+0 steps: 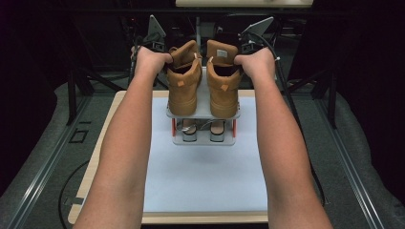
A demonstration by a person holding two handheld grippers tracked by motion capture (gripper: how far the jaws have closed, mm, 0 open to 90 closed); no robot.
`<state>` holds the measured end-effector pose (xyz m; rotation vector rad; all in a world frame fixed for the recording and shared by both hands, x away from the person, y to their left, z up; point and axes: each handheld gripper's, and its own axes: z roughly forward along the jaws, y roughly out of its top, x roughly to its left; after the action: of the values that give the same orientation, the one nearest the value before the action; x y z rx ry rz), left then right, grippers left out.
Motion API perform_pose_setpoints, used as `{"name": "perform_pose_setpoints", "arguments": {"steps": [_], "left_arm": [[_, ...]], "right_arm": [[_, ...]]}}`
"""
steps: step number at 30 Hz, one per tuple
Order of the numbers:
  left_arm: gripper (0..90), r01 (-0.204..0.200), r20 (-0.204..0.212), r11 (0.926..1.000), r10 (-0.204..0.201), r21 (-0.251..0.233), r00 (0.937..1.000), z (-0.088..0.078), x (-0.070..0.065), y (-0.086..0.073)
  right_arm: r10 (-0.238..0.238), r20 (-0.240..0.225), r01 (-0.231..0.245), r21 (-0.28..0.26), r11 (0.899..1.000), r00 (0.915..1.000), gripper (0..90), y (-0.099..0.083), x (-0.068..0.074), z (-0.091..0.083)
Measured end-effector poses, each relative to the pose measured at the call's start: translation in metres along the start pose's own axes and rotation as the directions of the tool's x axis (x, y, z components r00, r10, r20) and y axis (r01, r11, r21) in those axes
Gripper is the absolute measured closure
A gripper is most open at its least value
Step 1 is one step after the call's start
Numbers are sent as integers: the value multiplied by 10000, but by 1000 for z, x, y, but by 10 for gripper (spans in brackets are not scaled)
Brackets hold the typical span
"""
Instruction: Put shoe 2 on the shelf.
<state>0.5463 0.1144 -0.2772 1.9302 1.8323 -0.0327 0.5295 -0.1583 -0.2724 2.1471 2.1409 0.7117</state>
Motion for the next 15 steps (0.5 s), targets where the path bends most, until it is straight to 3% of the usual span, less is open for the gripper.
{"name": "perform_pose_setpoints", "arguments": {"steps": [7, 15], "left_arm": [[833, 219, 239, 9997, -217, -78, 9995, 8, 1, 1], [829, 155, 194, 9997, -152, -176, 9997, 10, 0, -3]], "right_arm": [[31, -28, -31, 11, 10000, 10000, 840, 4, 1, 8], [135, -74, -135, 25, 9999, 9999, 837, 9, -1, 13]]}}
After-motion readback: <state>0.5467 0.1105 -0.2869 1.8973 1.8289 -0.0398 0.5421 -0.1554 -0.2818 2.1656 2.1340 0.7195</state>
